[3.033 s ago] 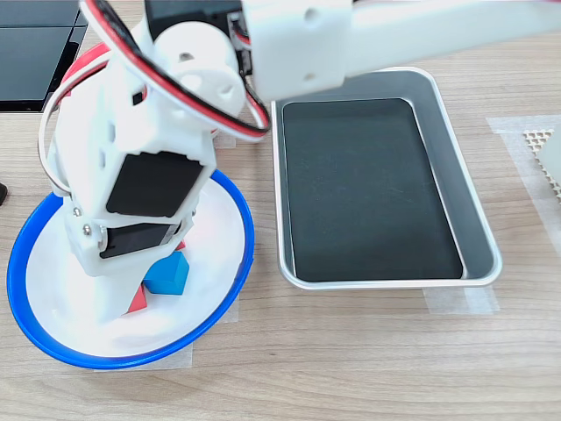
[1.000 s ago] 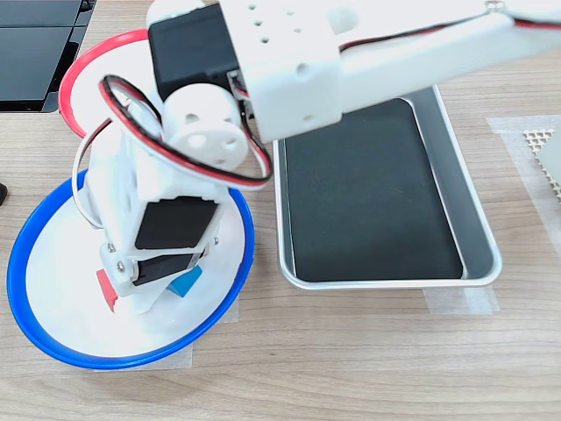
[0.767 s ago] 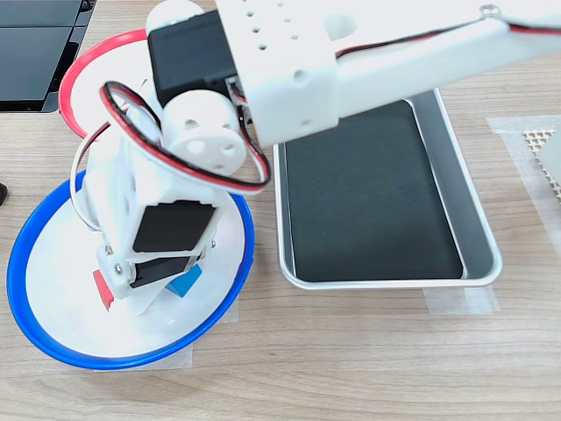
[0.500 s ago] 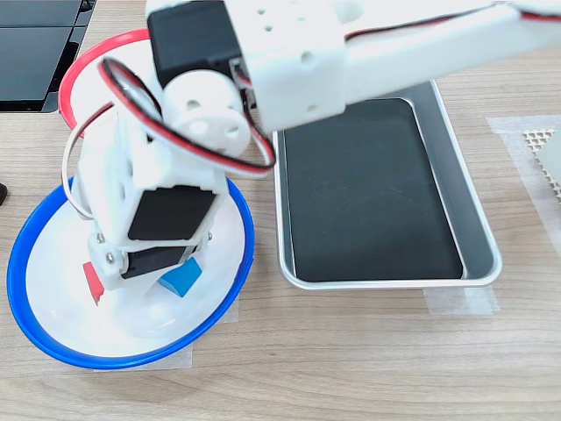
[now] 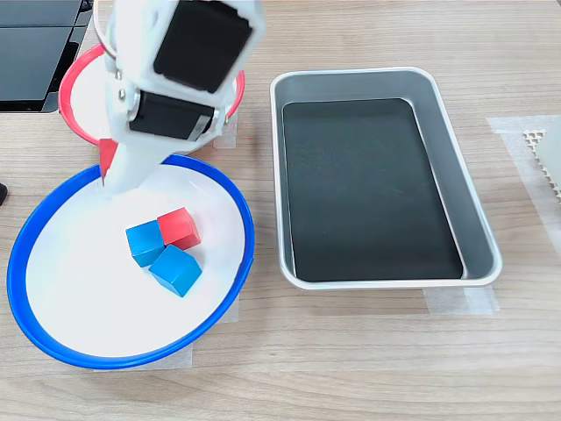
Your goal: Relocate any misplaced blocks to their matching dishes.
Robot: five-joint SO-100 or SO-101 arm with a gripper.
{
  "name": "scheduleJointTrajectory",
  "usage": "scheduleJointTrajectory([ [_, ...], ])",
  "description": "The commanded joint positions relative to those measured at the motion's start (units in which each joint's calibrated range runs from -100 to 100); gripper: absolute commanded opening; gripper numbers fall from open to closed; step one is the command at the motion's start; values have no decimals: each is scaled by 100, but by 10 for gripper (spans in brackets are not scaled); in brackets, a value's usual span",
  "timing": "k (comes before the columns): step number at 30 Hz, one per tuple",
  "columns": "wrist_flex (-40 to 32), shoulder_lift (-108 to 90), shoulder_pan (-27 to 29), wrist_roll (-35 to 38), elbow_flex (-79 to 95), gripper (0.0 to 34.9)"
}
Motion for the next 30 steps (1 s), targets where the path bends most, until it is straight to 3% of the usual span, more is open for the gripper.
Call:
scheduleJointTrajectory([
  [1,-182,-498,321,-313,256,4],
  [11,-166,-703,839,-855,784,4],
  [26,-124,645,1206,-679,-81,4],
  [30,-108,986,1234,-630,-418,26],
])
